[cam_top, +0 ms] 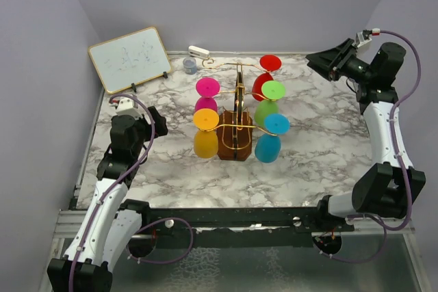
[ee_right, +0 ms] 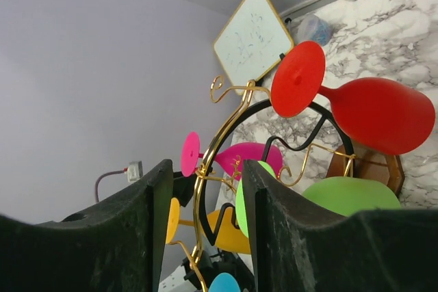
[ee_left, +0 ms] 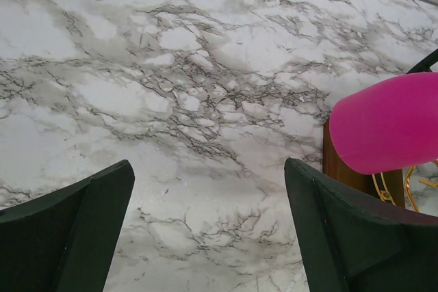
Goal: Take the wine glass off the wine glass rack
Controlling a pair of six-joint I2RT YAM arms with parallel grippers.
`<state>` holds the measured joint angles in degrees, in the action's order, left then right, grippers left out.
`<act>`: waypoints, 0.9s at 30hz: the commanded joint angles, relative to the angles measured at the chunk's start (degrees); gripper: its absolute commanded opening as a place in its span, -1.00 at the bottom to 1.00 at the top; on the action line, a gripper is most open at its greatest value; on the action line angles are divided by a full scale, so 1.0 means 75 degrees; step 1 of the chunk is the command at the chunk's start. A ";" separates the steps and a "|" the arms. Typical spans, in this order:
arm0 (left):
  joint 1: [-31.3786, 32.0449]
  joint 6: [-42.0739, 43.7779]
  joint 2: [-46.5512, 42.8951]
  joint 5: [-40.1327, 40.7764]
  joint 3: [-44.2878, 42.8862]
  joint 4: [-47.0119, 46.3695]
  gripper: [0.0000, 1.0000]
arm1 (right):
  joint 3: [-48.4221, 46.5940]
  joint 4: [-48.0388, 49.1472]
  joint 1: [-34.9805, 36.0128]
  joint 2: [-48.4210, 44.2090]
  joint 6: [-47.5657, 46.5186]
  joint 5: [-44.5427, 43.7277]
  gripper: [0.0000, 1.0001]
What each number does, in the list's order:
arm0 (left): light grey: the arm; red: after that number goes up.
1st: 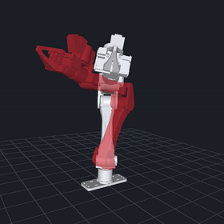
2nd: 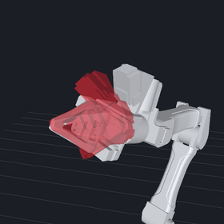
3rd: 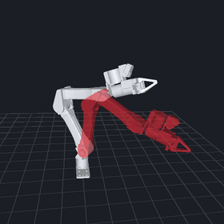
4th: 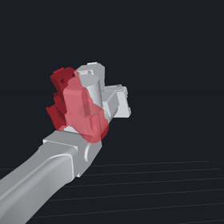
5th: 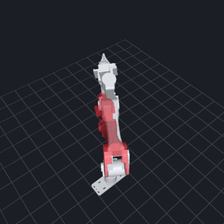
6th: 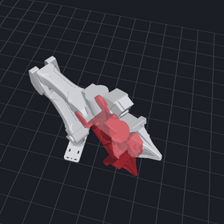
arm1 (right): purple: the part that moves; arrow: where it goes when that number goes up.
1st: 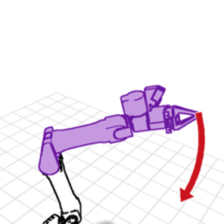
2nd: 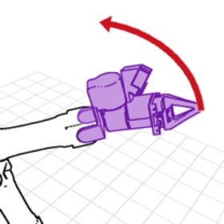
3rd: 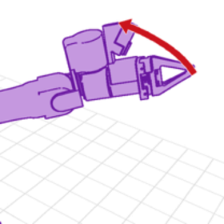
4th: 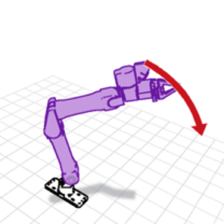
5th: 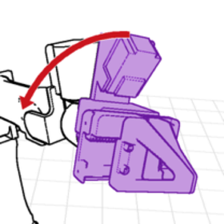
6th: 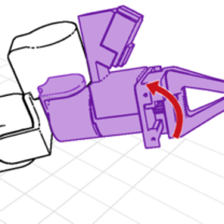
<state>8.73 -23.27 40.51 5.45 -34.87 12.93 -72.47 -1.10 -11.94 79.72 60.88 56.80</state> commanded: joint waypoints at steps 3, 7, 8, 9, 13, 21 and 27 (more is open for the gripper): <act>-0.0014 -0.0044 -0.0075 0.0061 -0.0190 0.0009 0.86 | -0.0688 -0.0841 -0.0270 0.0353 -0.0220 0.0440 -0.07; -0.0013 -0.0084 -0.0100 0.0042 -0.0178 0.0042 0.84 | -0.0572 -0.0546 -0.0271 0.0719 -0.0132 0.0758 -0.07; -0.0015 -0.0084 -0.0098 0.0050 -0.0178 0.0051 0.83 | -0.0563 -0.0540 -0.0271 0.0760 -0.0188 0.0734 -0.08; -0.0016 -0.0091 -0.0101 0.0053 -0.0178 0.0057 0.82 | -0.0581 -0.0583 -0.0265 0.0816 -0.0281 0.0702 -0.08; -0.0016 -0.0116 -0.0093 0.0073 -0.0178 0.0061 0.81 | -0.0648 -0.0873 -0.0259 0.0972 -0.0632 0.0503 -0.08; -0.0010 -0.0121 -0.0057 0.0003 -0.0149 0.0012 0.79 | -0.0701 -0.0875 -0.0060 0.1593 -0.0867 0.0367 -0.17; -0.0016 -0.0129 -0.0059 0.0040 -0.0166 0.0043 0.79 | -0.1113 -0.1081 0.0476 0.2151 -0.1024 0.0016 -0.17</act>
<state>8.73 -23.70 40.51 5.43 -34.87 13.19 -78.02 -8.23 -10.81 93.95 54.76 59.07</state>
